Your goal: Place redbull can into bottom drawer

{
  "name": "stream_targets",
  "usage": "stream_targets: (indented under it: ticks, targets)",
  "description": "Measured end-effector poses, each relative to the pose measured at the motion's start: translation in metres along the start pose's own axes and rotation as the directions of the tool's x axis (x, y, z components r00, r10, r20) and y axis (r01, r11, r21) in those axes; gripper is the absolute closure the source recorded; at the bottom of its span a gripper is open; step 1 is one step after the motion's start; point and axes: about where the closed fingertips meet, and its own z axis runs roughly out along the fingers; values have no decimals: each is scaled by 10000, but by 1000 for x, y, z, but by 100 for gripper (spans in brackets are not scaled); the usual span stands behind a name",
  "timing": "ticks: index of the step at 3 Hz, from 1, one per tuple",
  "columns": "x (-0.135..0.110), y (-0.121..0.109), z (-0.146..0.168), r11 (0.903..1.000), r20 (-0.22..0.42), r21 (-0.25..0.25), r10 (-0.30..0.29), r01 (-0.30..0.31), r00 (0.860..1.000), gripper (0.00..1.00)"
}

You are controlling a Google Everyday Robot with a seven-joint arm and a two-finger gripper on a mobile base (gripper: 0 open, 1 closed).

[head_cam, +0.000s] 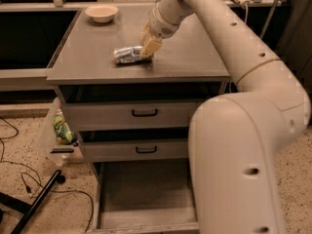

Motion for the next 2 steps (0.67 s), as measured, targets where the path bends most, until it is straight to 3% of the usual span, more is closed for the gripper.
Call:
stream_targets:
  ticks: [1,2]
  targets:
    - [-7,-3,-82,9813,-1,1912,-219,216,9998,100]
    - [-46,18,-170,9302,490,3647,-641,419,9967,100]
